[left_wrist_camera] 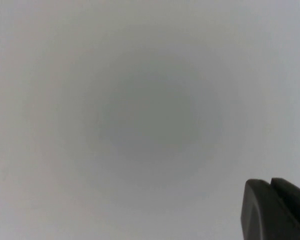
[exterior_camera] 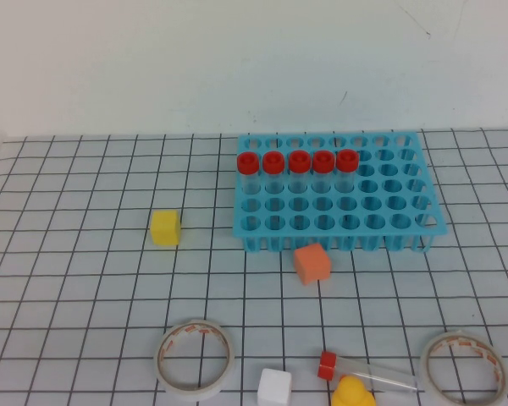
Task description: Place the test tubes
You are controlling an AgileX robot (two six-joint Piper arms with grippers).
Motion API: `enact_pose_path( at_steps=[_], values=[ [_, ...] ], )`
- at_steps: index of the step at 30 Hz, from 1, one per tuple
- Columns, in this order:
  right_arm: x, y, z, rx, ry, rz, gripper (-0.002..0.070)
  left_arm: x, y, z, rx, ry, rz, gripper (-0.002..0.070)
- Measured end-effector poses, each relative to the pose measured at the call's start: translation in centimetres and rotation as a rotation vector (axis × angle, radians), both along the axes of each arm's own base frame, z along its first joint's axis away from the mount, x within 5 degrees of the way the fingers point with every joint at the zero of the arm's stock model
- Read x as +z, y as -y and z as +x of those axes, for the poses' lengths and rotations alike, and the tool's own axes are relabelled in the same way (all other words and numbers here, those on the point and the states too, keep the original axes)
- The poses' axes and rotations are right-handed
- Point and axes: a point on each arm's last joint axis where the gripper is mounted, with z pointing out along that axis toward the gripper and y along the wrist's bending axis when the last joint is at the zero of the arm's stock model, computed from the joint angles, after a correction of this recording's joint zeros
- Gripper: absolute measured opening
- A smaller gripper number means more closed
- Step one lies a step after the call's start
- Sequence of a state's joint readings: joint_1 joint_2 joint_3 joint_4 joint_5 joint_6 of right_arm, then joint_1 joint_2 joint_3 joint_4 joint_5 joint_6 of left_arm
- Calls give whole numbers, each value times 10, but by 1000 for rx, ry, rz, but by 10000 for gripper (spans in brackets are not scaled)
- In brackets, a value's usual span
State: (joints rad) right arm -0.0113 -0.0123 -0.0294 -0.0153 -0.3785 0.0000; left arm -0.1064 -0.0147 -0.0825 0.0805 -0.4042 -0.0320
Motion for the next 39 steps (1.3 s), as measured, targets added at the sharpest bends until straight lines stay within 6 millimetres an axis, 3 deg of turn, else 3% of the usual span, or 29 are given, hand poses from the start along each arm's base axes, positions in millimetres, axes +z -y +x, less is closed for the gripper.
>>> enact_pose_path(
  at_steps=[6, 11, 17, 22, 28, 34, 39],
  values=[
    [47, 0, -11, -28, -259, -82, -1, 54, -4, -10, 32, -186, 12, -1],
    [55, -3, 7, 14, -704, -179, -1, 69, -2, 16, 26, -483, 1, -1],
    [47, -17, 41, 246, -1082, -370, -1, 39, 6, 56, -7, -916, 23, -1],
    [31, -34, 77, 528, -1197, -470, -1, 20, 13, 76, -54, -1127, -2, -1],
    [9, -58, 128, 804, -1249, -535, -1, -3, 19, 89, -100, -1265, 24, -1],
    [-12, -97, 169, 940, -1306, -724, 4, -6, 20, 92, -117, -1267, 46, -1],
    [-24, -133, 185, 1027, -1315, -950, 111, -5, 20, 93, -118, -1253, 52, -2]
  ],
)
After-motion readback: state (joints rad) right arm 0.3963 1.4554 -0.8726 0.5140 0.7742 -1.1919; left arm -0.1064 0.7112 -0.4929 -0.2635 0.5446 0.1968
